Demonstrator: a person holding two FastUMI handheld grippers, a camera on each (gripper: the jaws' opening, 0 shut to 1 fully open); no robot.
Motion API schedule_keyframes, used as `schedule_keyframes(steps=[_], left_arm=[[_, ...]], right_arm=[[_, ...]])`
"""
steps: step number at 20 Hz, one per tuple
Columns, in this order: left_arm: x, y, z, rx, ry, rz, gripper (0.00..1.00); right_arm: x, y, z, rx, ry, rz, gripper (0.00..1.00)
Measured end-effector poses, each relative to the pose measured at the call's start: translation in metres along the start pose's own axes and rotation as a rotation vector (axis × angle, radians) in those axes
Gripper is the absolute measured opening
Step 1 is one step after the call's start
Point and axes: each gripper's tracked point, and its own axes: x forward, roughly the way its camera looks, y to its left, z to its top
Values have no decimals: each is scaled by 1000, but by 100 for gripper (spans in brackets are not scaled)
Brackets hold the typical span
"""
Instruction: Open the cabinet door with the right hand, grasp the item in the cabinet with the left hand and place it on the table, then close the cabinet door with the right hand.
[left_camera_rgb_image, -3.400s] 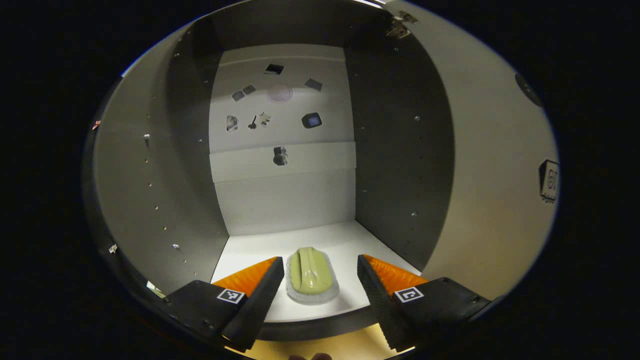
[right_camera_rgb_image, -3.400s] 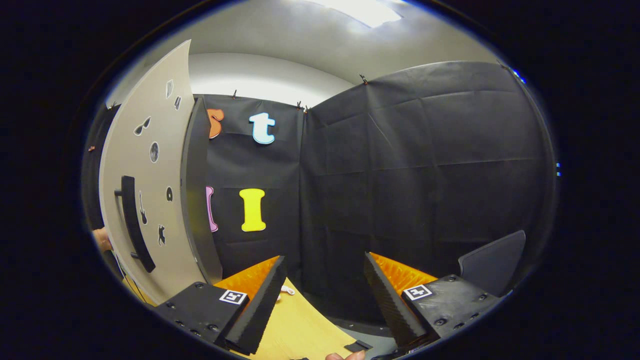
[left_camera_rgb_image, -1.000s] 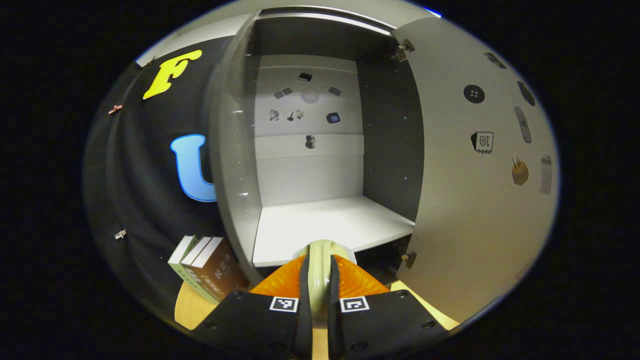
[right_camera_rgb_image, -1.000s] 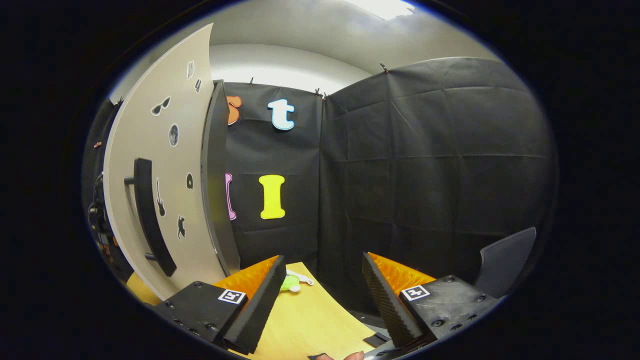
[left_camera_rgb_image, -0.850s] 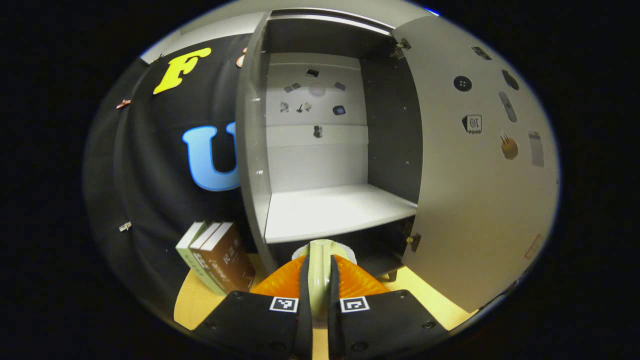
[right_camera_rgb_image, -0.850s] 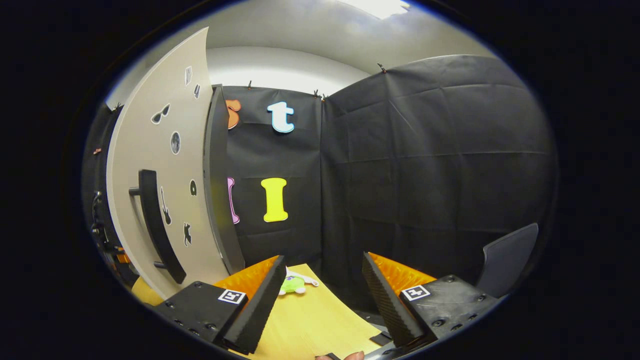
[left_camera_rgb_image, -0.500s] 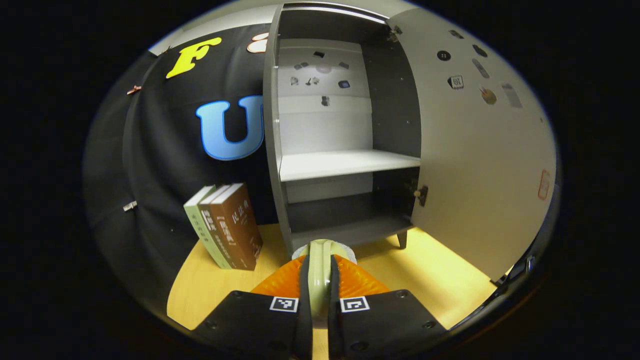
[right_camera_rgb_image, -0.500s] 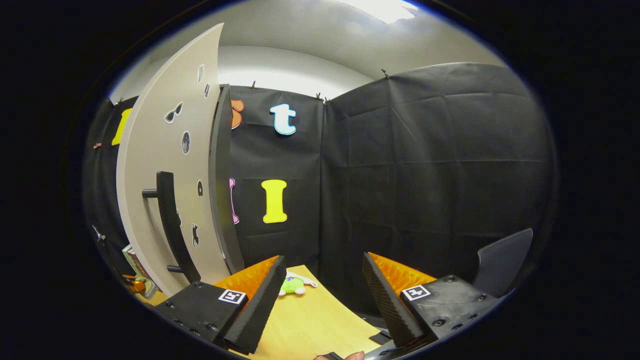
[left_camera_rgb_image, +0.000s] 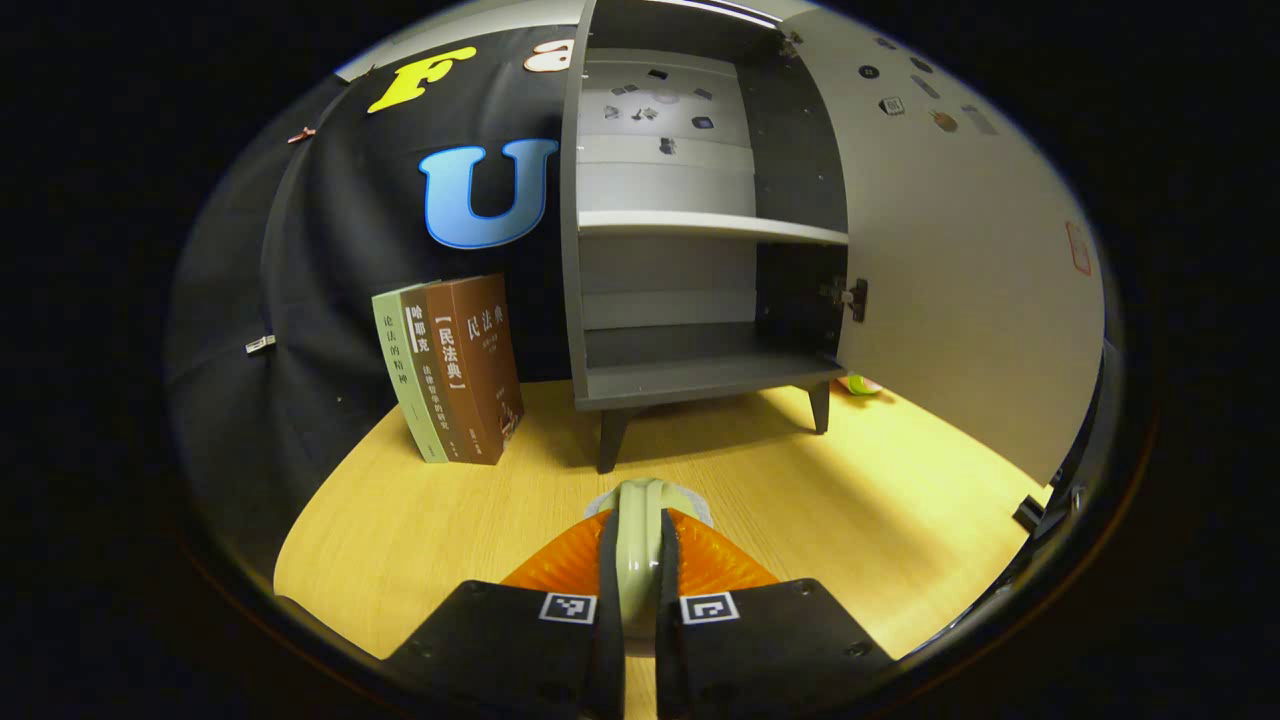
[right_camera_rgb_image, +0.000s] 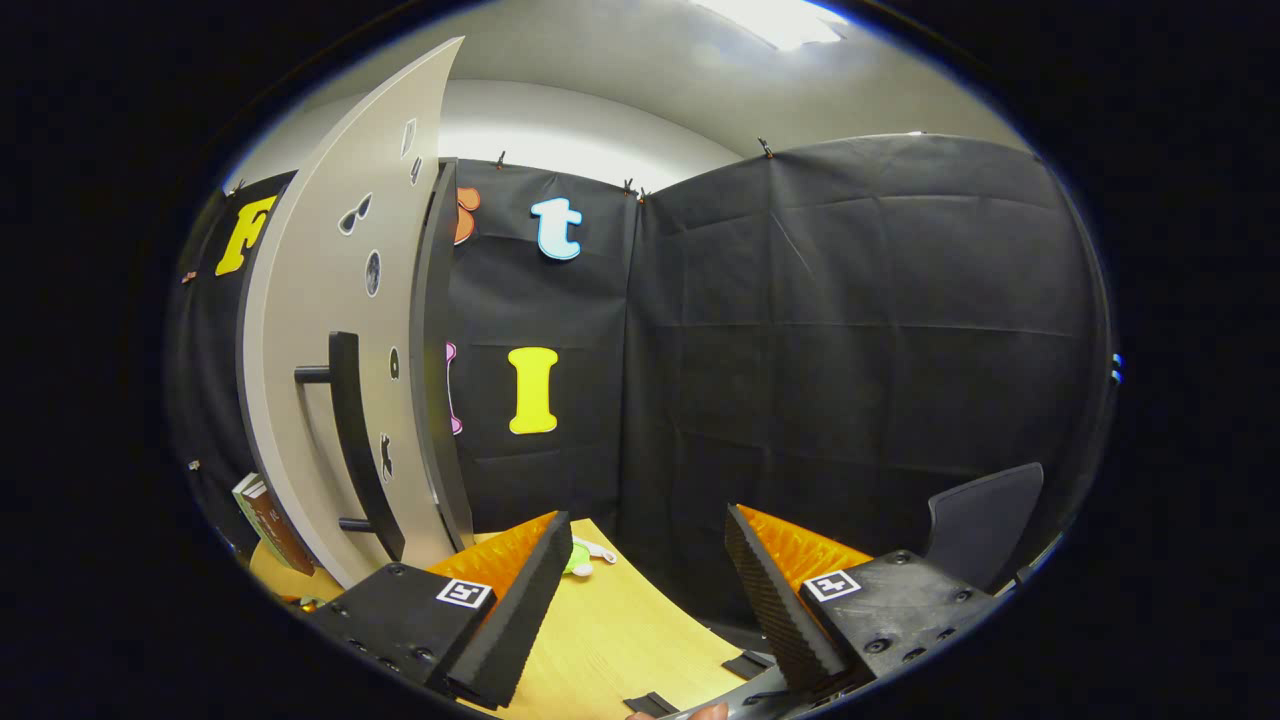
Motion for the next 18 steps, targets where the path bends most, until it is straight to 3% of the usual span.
schedule_keyframes(steps=[12,18], left_arm=[[17,-5,-60,8,70,2,17],[15,-15,-61,31,77,-34,29]], right_arm=[[-8,7,-3,-48,22,9,96],[-8,7,-5,-40,32,13,97]])
